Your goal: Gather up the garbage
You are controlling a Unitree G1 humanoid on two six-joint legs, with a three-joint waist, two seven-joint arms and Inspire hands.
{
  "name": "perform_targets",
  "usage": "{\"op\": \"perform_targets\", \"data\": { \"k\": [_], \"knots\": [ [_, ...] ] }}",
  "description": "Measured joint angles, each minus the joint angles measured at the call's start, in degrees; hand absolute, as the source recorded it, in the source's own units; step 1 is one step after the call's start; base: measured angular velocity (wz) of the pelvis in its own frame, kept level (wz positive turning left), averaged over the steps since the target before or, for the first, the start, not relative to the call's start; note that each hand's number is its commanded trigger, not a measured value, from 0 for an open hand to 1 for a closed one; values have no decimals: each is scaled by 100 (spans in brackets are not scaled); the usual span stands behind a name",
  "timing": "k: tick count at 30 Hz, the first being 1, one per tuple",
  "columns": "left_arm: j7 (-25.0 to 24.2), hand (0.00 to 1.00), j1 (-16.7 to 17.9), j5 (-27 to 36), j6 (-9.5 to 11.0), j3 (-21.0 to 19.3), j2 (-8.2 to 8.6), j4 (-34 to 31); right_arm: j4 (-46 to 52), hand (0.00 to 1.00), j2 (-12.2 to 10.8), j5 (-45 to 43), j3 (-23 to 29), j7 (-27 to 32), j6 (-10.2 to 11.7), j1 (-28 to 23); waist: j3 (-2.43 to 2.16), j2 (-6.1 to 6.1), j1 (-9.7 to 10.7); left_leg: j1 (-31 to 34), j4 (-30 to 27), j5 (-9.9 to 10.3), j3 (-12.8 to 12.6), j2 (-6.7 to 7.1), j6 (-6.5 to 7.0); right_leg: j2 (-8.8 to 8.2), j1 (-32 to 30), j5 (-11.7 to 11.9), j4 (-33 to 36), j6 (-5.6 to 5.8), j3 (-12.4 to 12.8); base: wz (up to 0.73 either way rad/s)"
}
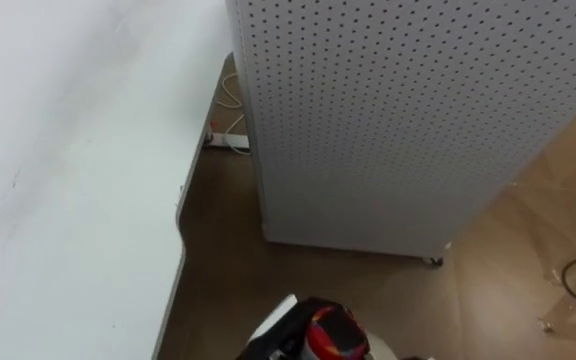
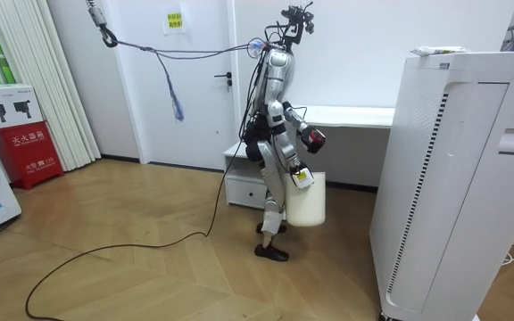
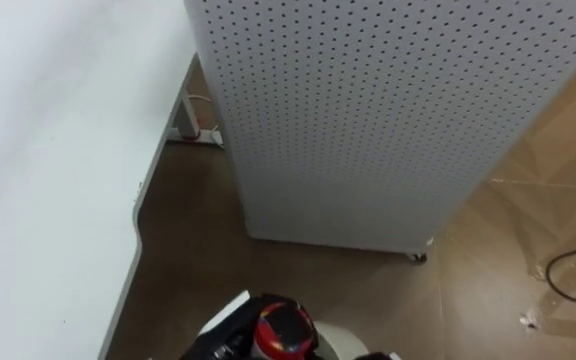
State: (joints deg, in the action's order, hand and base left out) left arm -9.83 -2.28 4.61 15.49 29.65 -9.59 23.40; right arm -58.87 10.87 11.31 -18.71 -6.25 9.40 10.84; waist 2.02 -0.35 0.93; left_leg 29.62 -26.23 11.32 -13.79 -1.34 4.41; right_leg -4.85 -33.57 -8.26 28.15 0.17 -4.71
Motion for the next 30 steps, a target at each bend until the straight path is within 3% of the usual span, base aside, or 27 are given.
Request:
{"op": "perform_targets", "data": {
  "k": [6,14,15,16,17,30],
  "knots": [
    [282,100,-114,-312,0,-28,-1,189,24,100,-15,0,39,146,1,156,0,0,-5,189,-62,5,0,-5,7,-1,-184,2,48,-4,1,0],
    [454,100,-239,-257,47,-25,8,380,163,100,-164,98,121,455,102,153,2,2,-30,268,-89,10,-10,-37,6,23,-257,19,72,-26,-1,0],
    [458,91,-270,-177,47,-23,9,448,229,100,-170,196,82,502,103,146,5,7,-32,288,-107,20,-11,-49,2,30,-269,21,80,-30,-4,-4],
    [459,62,-303,-160,47,-25,15,515,309,100,-171,225,67,541,103,137,12,9,-51,301,-138,36,-13,-63,-3,40,-277,24,97,-34,-2,-4],
    [459,0,-317,-160,47,-24,21,552,341,100,-171,225,59,560,104,130,13,10,-62,303,-156,47,-13,-73,-6,49,-275,24,104,-35,0,-5],
    [461,0,-324,-46,84,-34,176,595,380,100,-206,202,-4,658,180,110,17,10,-119,296,-231,68,-26,-108,-21,96,-266,28,83,-47,55,-1]
  ]
}}
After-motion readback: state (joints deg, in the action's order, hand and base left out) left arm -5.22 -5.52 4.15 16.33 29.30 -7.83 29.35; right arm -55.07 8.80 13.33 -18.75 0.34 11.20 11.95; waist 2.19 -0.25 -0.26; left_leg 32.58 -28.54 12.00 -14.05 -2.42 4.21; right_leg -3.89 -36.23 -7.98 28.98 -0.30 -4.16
